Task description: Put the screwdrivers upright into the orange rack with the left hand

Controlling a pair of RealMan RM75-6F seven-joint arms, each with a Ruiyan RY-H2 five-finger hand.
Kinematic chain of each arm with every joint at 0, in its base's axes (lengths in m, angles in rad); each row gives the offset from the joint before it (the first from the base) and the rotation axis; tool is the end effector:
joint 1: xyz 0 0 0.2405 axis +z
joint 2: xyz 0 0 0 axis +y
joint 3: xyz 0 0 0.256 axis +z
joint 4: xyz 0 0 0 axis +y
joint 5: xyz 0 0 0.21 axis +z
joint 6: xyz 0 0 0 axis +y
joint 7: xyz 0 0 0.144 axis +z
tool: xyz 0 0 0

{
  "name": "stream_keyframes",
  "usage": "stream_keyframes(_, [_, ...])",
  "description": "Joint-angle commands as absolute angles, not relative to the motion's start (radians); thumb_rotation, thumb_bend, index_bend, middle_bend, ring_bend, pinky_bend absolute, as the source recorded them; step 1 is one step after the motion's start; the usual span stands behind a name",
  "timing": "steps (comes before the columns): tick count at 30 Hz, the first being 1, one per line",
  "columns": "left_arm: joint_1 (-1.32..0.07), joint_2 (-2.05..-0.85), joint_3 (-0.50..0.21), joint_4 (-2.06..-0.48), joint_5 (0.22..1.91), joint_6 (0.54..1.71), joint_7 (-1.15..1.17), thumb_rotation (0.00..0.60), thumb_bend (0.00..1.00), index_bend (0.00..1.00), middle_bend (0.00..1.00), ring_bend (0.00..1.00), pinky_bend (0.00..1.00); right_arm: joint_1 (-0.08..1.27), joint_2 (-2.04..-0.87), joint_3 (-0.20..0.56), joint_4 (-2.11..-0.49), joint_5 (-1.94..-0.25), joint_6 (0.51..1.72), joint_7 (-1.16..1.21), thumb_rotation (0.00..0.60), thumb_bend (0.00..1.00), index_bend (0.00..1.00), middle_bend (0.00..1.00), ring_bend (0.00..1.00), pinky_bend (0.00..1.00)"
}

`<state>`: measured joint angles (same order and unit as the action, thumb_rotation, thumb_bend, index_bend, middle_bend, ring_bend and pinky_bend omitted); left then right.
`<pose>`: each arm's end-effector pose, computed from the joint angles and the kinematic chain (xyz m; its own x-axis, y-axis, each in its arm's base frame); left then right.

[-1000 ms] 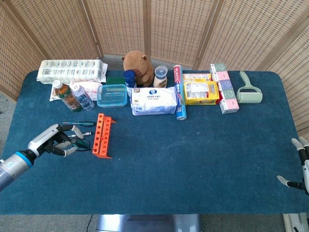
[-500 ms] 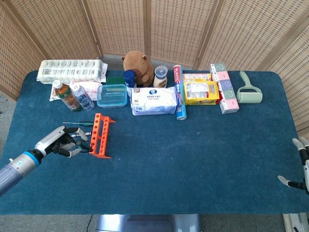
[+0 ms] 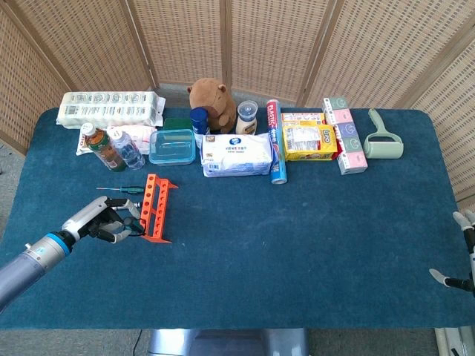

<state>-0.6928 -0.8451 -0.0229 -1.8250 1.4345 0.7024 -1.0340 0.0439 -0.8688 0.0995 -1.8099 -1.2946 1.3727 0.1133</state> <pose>-0.2033 0.2978 0.1328 -0.3303 0.6222 0.7097 0.9385 0.1365 0.3172 -0.3196 -0.1733 0.2210 0.2998 -0.0532 0.9525 -0.9275 0.2174 0.3041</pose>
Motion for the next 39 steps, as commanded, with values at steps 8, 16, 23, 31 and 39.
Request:
stream_keyframes(8, [-0.689, -0.855, -0.039, -1.834, 1.403, 0.686, -0.985, 0.600, 0.48, 0.39, 1.00, 0.96, 1.00, 0.042, -0.866, 0.099, -1.811, -1.297, 1.374, 0.117, 0.600, 0.00, 0.05, 0.00, 0.00, 0.00])
stream_keyframes(16, [-0.694, -0.856, -0.046, -1.840, 1.390, 0.661, -0.939, 0.600, 0.43, 0.19, 1.00, 0.96, 1.00, 0.041, -0.865, 0.098, -1.809, -1.302, 1.374, 0.126, 0.600, 0.00, 0.05, 0.00, 0.00, 0.00])
stream_keyframes(23, [-0.681, -0.846, -0.065, -1.863, 1.377, 0.681, -0.928, 0.600, 0.42, 0.14, 1.00, 0.96, 1.00, 0.039, -0.863, 0.098, -1.808, -1.306, 1.376, 0.136, 0.600, 0.00, 0.05, 0.00, 0.00, 0.00])
stream_keyframes(31, [-0.641, -0.781, -0.089, -1.898, 1.415, 0.752, -0.979, 0.600, 0.38, 0.14, 1.00, 0.96, 1.00, 0.039, -0.860, 0.096, -1.810, -1.313, 1.377, 0.142, 0.600, 0.00, 0.05, 0.00, 0.00, 0.00])
stream_keyframes(39, [-0.605, -0.716, -0.092, -1.873, 1.450, 0.795, -1.033, 0.600, 0.33, 0.15, 1.00, 0.96, 1.00, 0.035, -0.856, 0.093, -1.818, -1.321, 1.382, 0.143, 0.600, 0.00, 0.05, 0.00, 0.00, 0.00])
